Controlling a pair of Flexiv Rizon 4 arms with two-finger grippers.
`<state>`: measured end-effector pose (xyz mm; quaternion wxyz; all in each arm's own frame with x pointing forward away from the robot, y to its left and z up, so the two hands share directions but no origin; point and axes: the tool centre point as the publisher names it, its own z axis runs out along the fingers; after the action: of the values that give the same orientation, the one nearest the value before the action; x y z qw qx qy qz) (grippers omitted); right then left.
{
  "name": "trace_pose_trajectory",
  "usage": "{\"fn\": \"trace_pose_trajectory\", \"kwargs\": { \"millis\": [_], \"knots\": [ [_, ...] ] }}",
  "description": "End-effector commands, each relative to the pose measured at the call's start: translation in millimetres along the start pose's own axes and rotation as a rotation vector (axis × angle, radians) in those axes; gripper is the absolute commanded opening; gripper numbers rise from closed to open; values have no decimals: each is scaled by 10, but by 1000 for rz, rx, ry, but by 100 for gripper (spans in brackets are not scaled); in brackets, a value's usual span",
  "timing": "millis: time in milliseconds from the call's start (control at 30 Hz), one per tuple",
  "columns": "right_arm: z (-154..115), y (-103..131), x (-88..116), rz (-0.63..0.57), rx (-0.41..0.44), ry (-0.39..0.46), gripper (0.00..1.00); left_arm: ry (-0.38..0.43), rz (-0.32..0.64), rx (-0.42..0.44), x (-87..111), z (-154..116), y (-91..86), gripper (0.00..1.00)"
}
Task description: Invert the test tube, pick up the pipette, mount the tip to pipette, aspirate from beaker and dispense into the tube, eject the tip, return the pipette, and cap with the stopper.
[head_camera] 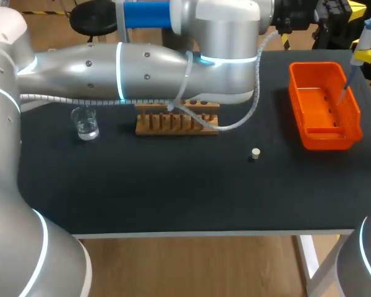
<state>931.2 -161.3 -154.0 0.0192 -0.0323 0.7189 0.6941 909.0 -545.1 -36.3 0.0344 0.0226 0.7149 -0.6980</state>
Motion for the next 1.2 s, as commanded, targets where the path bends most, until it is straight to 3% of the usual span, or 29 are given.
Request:
{"fn": "trace_pose_trajectory", "kwargs": {
  "millis": [33, 1200],
  "knots": [
    [3, 15, 9, 0, 4, -2, 0, -4, -2, 9, -1, 112, 39, 0],
    [3, 15, 9, 0, 4, -2, 0, -9, -12, 7, -59, 290, 184, 0]
  ]
}}
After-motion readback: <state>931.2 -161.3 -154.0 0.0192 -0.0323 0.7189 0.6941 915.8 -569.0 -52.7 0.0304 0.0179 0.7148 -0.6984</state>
